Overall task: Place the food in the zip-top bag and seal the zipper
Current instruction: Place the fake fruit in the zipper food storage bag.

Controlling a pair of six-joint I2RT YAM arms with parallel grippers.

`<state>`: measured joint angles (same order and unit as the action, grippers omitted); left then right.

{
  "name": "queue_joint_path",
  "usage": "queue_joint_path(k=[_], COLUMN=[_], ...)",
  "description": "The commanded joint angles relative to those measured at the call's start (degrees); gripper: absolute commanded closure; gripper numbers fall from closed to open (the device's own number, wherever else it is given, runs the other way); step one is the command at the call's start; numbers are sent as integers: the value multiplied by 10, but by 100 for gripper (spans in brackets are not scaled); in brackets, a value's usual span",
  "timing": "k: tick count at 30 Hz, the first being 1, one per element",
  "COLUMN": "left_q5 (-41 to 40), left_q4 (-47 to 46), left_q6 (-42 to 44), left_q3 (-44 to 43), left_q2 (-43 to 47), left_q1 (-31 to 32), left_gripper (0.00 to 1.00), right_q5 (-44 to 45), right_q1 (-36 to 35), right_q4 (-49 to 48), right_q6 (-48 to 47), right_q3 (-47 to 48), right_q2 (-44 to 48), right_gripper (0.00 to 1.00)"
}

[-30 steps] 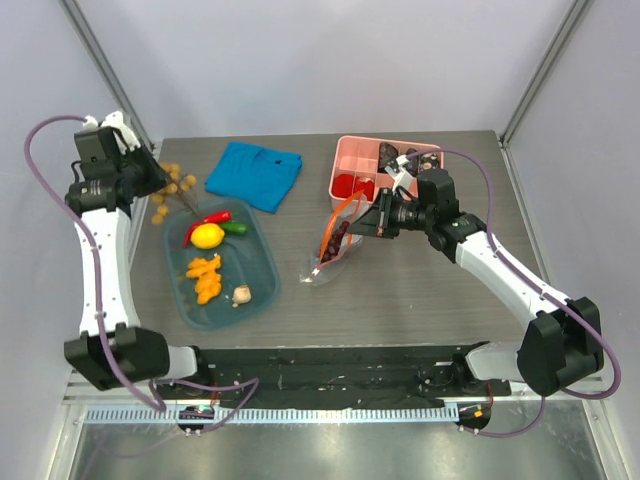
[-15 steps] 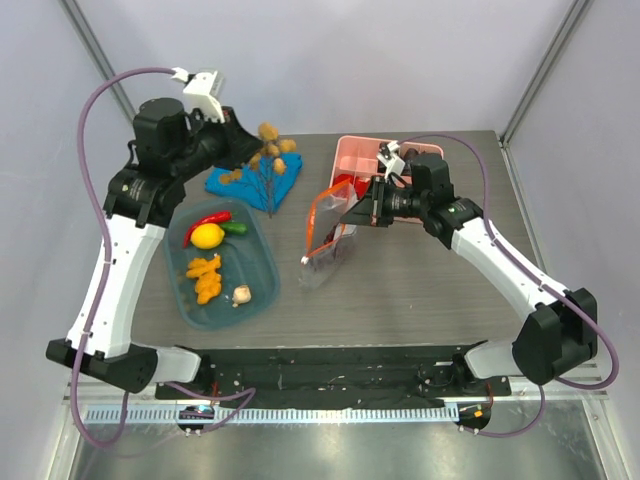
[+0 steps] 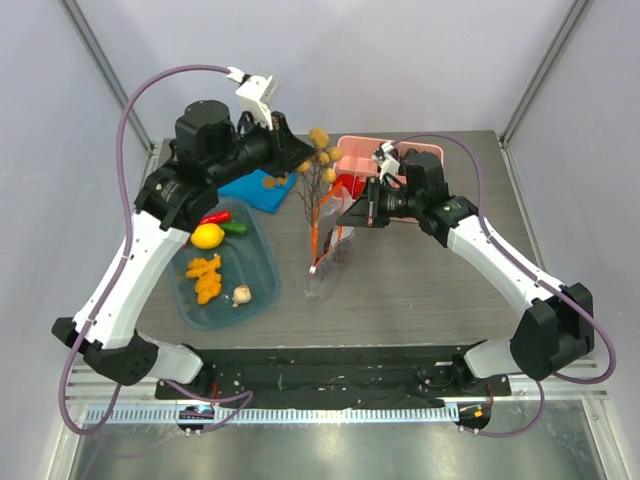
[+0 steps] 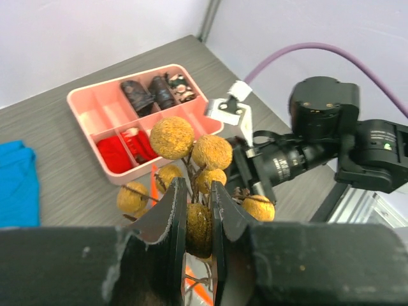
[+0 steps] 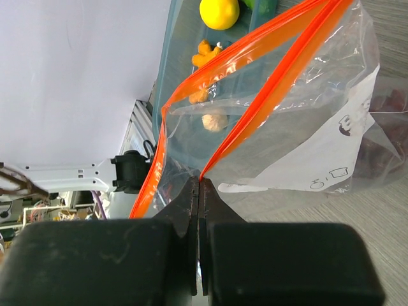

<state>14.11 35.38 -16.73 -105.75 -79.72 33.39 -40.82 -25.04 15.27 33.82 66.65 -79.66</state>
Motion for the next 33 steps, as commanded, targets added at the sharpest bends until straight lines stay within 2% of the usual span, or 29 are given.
queue_joint_path(k=[1, 4, 10, 19, 26, 29, 31, 33], left_q5=[-17, -21, -51, -44, -70, -97, -84, -52], left_q4=[-69, -78, -105, -74, -17, 43, 87, 87], left_q6=[-8, -2, 11, 7, 25, 39, 39, 45], left_q3=[13, 36, 144, 264, 271, 242, 216, 216], left_q2=[-17, -23, -11, 23, -10, -45, -54, -39], left_q1=[40, 56, 74, 108, 112, 107, 96, 74], left_gripper=[100, 100, 100, 100, 100, 100, 100, 100], right_q5=[-3, -3, -1, -1, -1, 4, 9, 13], right_q1=[-5, -5, -5, -5, -5, -5, -5, -5], right_q4=[-24, -23, -15, -16, -13, 3, 17, 23], right_q6=[1, -2, -11, -13, -23, -43, -60, -65], right_q3=[24, 25, 23, 16, 11, 15, 17, 13], right_q2=[3, 6, 18, 22, 30, 36, 42, 49], right_gripper=[99, 99, 99, 99, 99, 99, 99, 99])
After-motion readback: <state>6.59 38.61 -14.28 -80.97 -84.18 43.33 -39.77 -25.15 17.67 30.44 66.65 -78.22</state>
